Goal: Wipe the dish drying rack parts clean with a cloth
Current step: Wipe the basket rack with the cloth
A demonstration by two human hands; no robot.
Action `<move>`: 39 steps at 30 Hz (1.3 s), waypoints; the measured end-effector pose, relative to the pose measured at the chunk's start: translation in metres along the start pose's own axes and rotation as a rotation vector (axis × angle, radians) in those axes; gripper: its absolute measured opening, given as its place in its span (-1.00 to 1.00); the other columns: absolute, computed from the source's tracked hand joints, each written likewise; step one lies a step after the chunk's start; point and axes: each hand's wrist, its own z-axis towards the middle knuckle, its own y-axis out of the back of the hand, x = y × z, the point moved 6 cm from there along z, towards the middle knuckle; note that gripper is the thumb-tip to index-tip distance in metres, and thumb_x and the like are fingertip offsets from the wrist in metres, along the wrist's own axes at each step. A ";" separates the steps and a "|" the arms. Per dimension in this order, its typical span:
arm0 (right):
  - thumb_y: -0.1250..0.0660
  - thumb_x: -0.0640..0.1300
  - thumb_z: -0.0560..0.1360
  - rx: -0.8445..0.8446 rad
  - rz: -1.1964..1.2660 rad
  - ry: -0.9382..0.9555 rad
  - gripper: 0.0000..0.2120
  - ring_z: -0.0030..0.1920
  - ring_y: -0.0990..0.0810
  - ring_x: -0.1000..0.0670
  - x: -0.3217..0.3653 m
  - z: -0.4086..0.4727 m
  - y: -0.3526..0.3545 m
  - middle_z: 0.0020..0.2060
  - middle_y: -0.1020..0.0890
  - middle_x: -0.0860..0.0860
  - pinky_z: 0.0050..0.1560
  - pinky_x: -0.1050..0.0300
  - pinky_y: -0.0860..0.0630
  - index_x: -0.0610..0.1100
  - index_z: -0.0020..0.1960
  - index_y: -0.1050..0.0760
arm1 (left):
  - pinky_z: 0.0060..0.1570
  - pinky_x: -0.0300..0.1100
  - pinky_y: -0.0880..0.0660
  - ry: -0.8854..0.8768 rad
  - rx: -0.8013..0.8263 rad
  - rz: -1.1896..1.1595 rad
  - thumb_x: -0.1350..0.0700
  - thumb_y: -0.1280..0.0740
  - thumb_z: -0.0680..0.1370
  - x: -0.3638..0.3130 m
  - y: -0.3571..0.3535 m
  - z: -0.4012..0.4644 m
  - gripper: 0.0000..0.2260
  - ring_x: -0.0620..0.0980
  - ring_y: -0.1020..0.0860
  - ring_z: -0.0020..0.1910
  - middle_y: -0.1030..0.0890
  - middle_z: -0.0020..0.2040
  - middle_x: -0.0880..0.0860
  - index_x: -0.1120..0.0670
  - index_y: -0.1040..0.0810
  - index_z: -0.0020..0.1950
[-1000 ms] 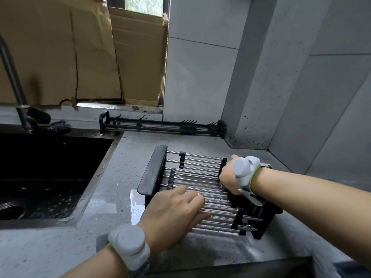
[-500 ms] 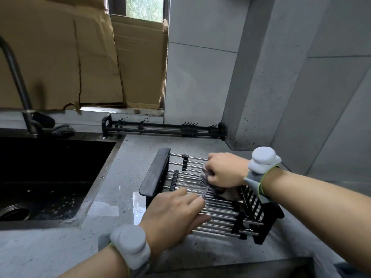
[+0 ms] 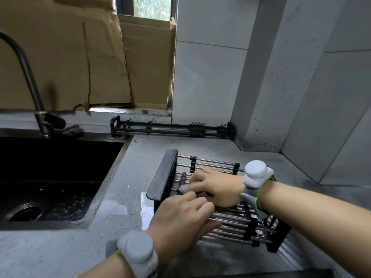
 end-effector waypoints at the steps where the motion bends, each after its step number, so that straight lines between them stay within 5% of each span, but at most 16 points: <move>1: 0.01 0.19 0.51 0.032 -0.039 -0.029 -0.57 0.13 -0.35 -0.08 -0.005 -0.005 -0.004 0.29 -0.41 0.00 0.09 0.00 -0.37 0.17 0.28 -0.42 | -0.38 -0.16 -0.27 0.001 -0.004 -0.007 -0.22 -0.22 0.62 0.000 0.000 0.000 -0.67 -0.04 -0.44 -0.31 -0.49 -0.30 -0.08 -0.03 -0.46 -0.22; 3: -0.08 0.19 0.53 0.037 -0.014 -0.061 -0.64 0.18 -0.39 -0.09 -0.010 -0.009 -0.002 0.28 -0.42 0.04 0.15 -0.06 -0.40 0.20 0.28 -0.42 | -0.39 -0.17 -0.27 0.002 -0.005 -0.003 -0.22 -0.23 0.61 0.000 -0.001 -0.001 -0.67 -0.04 -0.43 -0.31 -0.48 -0.31 -0.09 -0.03 -0.45 -0.22; 5: -0.27 -0.05 0.54 -0.001 0.073 -0.090 -0.75 0.16 -0.48 -0.07 -0.011 -0.005 0.007 0.19 -0.48 0.01 0.16 -0.01 -0.43 0.05 0.20 -0.57 | -0.39 -0.17 -0.25 0.001 0.003 0.012 -0.22 -0.23 0.61 0.000 -0.001 -0.001 -0.66 -0.05 -0.42 -0.32 -0.47 -0.31 -0.09 -0.03 -0.45 -0.23; 8: -0.28 -0.29 0.47 -0.138 0.150 -0.160 -0.72 0.12 -0.54 -0.07 -0.007 0.012 0.021 0.15 -0.52 0.01 0.14 0.01 -0.46 -0.07 0.07 -0.66 | -0.40 -0.16 -0.26 0.006 0.007 0.021 -0.23 -0.21 0.61 0.000 -0.001 -0.001 -0.65 -0.05 -0.42 -0.33 -0.46 -0.32 -0.08 -0.03 -0.44 -0.24; 11: -0.33 -0.22 0.51 -0.255 0.357 -0.109 -0.81 0.14 -0.56 0.00 0.008 0.031 0.029 0.14 -0.58 0.04 0.25 0.04 -0.44 -0.09 0.04 -0.68 | -0.41 -0.14 -0.29 0.001 0.001 0.005 -0.21 -0.22 0.61 0.000 -0.001 0.000 -0.66 -0.03 -0.43 -0.33 -0.47 -0.32 -0.07 -0.03 -0.43 -0.24; 14: -0.29 -0.06 0.59 -0.159 0.494 -0.164 -0.82 0.11 -0.58 0.03 0.010 0.036 0.018 0.08 -0.65 0.06 0.25 0.01 -0.46 -0.05 0.06 -0.65 | -0.41 -0.12 -0.32 -0.002 0.001 0.000 -0.21 -0.22 0.61 -0.001 -0.002 -0.001 -0.66 -0.02 -0.44 -0.33 -0.48 -0.31 -0.07 -0.02 -0.44 -0.24; 19: -0.31 0.13 0.45 -0.270 0.474 -0.201 -0.89 -0.01 -0.52 -0.05 0.002 0.039 0.015 -0.12 -0.59 0.12 0.15 -0.09 -0.47 0.13 -0.07 -0.49 | -0.42 -0.13 -0.29 -0.009 -0.004 0.030 -0.21 -0.23 0.61 0.000 -0.004 -0.001 -0.66 -0.02 -0.44 -0.33 -0.46 -0.32 -0.07 -0.02 -0.43 -0.24; 22: -0.35 0.02 0.52 -0.198 0.255 -0.199 -0.90 0.02 -0.40 -0.08 0.008 0.045 0.009 -0.01 -0.42 0.04 0.10 -0.01 -0.43 0.16 0.00 -0.60 | -0.43 -0.13 -0.29 -0.013 -0.008 0.031 -0.22 -0.24 0.60 0.001 -0.004 -0.001 -0.66 -0.02 -0.44 -0.34 -0.47 -0.32 -0.06 -0.03 -0.44 -0.24; 29: -0.23 -0.32 0.50 -0.042 0.318 -0.115 -0.77 -0.09 -0.45 0.04 0.009 0.034 0.006 -0.17 -0.41 0.17 -0.13 0.19 -0.31 -0.11 -0.02 -0.61 | -0.40 -0.15 -0.27 -0.013 -0.032 0.020 -0.21 -0.22 0.62 0.000 -0.003 -0.001 -0.65 -0.04 -0.42 -0.34 -0.47 -0.33 -0.07 -0.03 -0.46 -0.25; 35: -0.24 -0.33 0.39 0.153 0.294 -0.249 -0.61 -0.09 -0.57 0.05 -0.022 -0.008 0.003 -0.09 -0.62 0.16 -0.09 0.18 -0.47 0.19 -0.31 -0.45 | -0.40 -0.14 -0.32 -0.013 -0.001 -0.027 -0.20 -0.22 0.63 0.000 -0.004 -0.002 -0.68 -0.03 -0.47 -0.27 -0.52 -0.27 -0.07 -0.02 -0.48 -0.19; 39: -0.35 -0.30 0.40 0.067 0.313 -0.322 -0.67 -0.08 -0.59 0.08 -0.021 -0.008 0.015 -0.15 -0.66 0.15 -0.06 0.24 -0.49 0.16 -0.14 -0.62 | -0.40 -0.13 -0.36 0.001 0.000 -0.039 -0.20 -0.23 0.63 0.000 -0.003 -0.002 -0.68 -0.02 -0.48 -0.26 -0.52 -0.27 -0.06 -0.01 -0.46 -0.19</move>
